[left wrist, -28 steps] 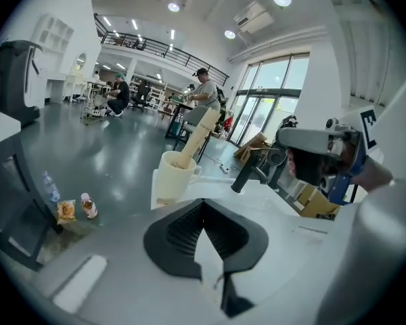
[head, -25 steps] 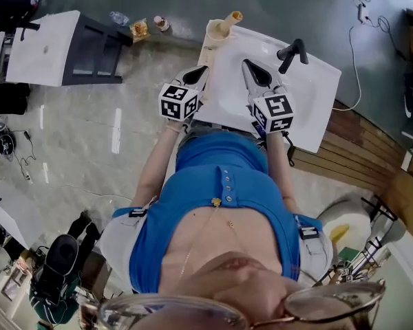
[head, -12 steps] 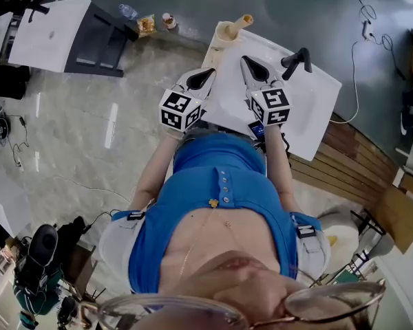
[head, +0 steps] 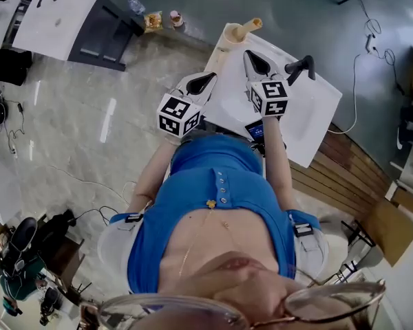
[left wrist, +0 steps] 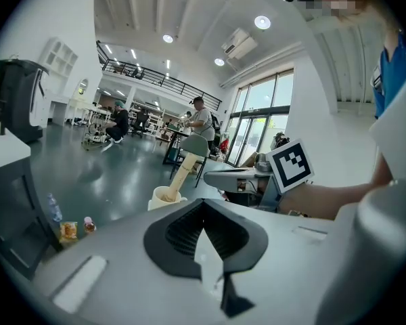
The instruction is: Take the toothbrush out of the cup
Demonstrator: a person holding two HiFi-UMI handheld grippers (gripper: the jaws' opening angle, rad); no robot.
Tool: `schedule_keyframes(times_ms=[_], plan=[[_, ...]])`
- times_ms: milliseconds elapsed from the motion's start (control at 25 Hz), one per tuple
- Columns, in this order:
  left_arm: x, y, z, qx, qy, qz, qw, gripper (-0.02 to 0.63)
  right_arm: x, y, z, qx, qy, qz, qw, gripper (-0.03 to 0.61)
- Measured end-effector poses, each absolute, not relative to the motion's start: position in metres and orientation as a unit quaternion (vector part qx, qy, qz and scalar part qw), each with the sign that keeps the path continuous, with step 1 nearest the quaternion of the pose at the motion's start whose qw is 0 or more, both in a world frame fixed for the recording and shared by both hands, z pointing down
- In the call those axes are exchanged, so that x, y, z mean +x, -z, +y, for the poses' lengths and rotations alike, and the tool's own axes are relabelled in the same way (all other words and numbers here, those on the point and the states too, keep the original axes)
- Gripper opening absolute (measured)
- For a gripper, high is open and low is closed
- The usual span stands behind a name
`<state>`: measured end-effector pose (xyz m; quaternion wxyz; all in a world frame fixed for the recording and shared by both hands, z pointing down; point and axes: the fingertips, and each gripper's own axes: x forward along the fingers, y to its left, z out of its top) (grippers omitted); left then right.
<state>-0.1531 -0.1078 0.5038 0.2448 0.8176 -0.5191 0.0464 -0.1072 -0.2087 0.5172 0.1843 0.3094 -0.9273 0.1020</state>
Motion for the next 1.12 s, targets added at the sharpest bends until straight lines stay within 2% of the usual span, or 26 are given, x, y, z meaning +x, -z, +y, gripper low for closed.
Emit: schedule_keyframes(times_ms=[1120], plan=[[-0.208, -0.507, -0.084, 0.772, -0.039, -0.576, 0.265, 0.002, -0.118, -0.567, -0.273, 0.351, -0.113, -0.901, 0.226, 0.002]])
